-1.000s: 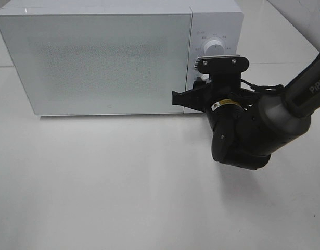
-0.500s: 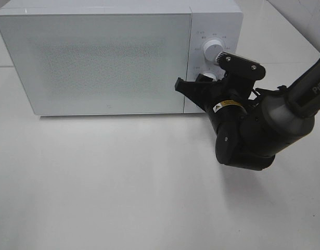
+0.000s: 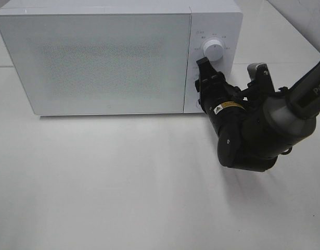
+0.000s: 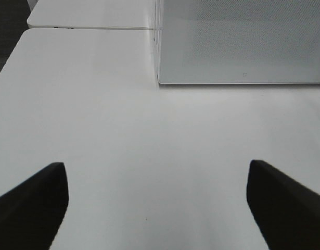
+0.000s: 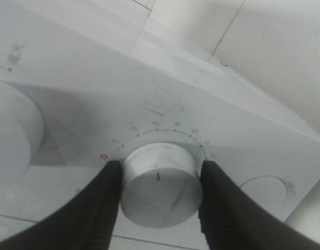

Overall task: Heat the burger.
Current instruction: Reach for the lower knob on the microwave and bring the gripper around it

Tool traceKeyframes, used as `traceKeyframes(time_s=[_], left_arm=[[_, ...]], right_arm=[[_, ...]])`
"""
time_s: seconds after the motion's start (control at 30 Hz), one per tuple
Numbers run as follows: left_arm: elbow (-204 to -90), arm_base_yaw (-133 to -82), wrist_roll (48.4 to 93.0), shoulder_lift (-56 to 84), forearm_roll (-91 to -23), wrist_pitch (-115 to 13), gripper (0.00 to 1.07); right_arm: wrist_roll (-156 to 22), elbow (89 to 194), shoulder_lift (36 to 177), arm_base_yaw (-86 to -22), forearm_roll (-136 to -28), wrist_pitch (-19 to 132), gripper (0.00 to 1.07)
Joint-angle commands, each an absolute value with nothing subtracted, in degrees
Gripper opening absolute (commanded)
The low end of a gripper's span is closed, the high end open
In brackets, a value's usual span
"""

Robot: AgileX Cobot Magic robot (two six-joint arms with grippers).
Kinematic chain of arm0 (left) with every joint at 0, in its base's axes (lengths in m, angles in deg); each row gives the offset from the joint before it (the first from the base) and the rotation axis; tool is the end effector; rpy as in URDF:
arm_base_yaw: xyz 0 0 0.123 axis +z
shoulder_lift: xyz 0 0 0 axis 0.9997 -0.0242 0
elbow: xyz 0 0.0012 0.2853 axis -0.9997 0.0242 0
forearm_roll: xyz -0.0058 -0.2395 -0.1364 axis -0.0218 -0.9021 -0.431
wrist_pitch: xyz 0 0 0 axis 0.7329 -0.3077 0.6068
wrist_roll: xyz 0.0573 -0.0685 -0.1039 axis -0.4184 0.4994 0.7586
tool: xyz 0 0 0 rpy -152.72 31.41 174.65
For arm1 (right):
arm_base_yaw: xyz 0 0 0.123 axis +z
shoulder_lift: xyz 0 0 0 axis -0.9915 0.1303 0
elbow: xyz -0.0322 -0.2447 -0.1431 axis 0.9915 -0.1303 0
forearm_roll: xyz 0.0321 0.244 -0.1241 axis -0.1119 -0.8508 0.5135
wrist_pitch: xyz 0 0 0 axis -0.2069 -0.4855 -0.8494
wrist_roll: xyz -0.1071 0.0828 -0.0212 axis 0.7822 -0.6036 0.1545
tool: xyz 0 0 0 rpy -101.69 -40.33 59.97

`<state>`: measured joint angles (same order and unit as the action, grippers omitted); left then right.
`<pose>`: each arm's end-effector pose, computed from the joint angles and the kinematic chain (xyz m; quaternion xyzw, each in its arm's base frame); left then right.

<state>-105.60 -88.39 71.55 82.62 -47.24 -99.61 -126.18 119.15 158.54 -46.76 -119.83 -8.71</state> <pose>0.0576 -0.0101 0.2702 0.0213 0.8473 -0.0290 0.5300 0.3707 0.1703 0.0806 0.4035 0.6222 0.3714 0.5586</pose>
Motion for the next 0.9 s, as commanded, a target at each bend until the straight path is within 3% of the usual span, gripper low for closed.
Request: traceKeyframes(time_s=[0.03, 0.4, 0.9], left_arm=[[-105.37, -88.44, 71.83, 84.17, -47.76, -98.92, 0.87], [-105.37, -88.44, 71.83, 84.17, -47.76, -98.92, 0.87], [-105.37, -88.44, 71.83, 84.17, -47.76, -98.92, 0.87]], right_arm=[[-134.60, 121.73, 157.97, -46.53, -107.46, -18.34, 0.02], [-162.79, 121.73, 157.97, -46.53, -109.12, -18.34, 0.02], [-172.76, 121.73, 157.97, -46.53, -109.92, -18.34, 0.02]])
